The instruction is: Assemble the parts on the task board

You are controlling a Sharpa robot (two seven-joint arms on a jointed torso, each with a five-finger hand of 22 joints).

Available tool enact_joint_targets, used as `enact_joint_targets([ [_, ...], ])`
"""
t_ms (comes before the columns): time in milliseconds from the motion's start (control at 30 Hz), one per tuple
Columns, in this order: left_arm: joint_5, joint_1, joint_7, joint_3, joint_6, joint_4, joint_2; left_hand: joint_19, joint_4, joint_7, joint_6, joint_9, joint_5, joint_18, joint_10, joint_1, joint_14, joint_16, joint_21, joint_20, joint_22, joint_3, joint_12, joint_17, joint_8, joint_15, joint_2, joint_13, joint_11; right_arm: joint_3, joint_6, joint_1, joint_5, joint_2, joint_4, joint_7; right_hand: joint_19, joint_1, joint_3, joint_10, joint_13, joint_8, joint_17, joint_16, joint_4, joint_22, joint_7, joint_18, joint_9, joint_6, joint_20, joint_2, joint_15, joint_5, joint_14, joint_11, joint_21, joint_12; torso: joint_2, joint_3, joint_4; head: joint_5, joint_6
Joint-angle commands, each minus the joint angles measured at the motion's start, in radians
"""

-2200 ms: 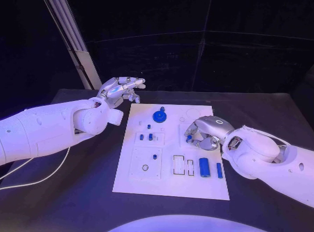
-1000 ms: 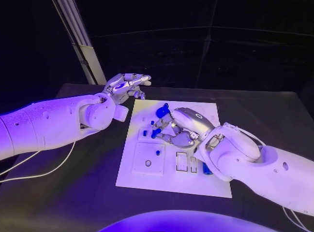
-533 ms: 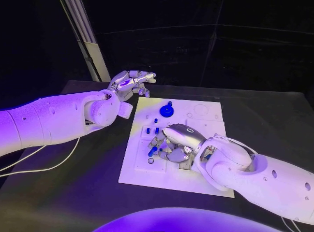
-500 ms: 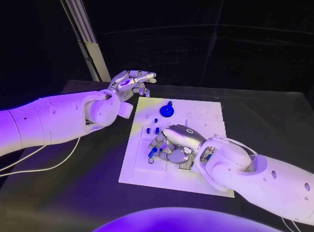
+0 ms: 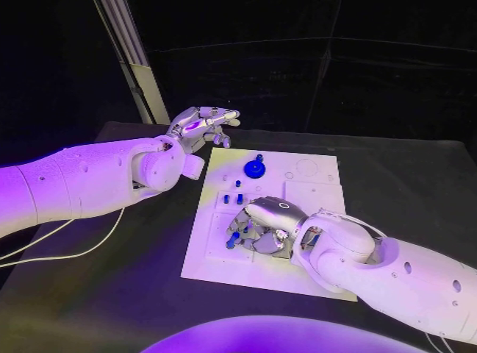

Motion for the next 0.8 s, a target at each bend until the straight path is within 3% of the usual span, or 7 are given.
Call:
enact_joint_targets([
  [33,0.003,0.001,0.01,0.001,0.005,0.0,0.002,-0.001,0.0,-0.001,-0.006,-0.001,-0.002,0.014,-0.007,0.005,-0.006,-0.003,-0.002,-0.001,-0.001,-0.004,0.006,-0.001,0.005,0.0,0.007,0.0,-0.002,-0.001,0.006,0.001,-0.04,0.005,-0.003,-0.015,0.004,0.006,0.006,-0.003,0.0,-0.004,0.001,0.006,0.0,0.001,0.009,-0.007,0.001,0.001,0.001,-0.002,-0.004,0.004,0.0,0.006,0.004,-0.007,0.001,0.0002,0.0007,0.001,0.0],
  [367,0.003,0.001,0.009,0.001,0.006,-0.001,0.002,-0.001,0.0,-0.001,-0.006,-0.001,-0.002,0.014,-0.007,0.005,-0.006,-0.003,-0.002,-0.001,-0.001,-0.004,0.006,-0.001,0.005,0.0,0.007,0.0,-0.002,-0.002,0.003,0.001,-0.063,0.015,-0.011,-0.032,0.004,0.005,0.006,-0.003,0.0,-0.004,0.001,0.006,0.0,0.0,0.009,-0.007,0.001,0.001,0.001,-0.002,-0.004,0.005,0.0,0.006,0.004,-0.007,0.002,-0.0006,-0.0003,0.002,-0.001],
  [800,0.003,0.001,0.007,0.001,0.007,-0.002,0.002,0.0,0.001,-0.001,-0.008,-0.001,-0.002,0.014,-0.009,0.005,-0.006,-0.003,-0.003,0.0,-0.002,-0.006,0.007,-0.001,0.005,0.001,0.007,0.0,-0.002,-0.009,0.058,0.0,-0.09,0.026,-0.014,-0.061,0.004,0.004,0.006,-0.002,0.0,-0.004,0.0,0.006,0.0,0.001,0.009,-0.007,0.001,0.002,0.001,-0.002,-0.004,0.007,0.0,0.006,0.004,-0.007,0.001,-0.0005,0.0005,0.003,-0.005],
])
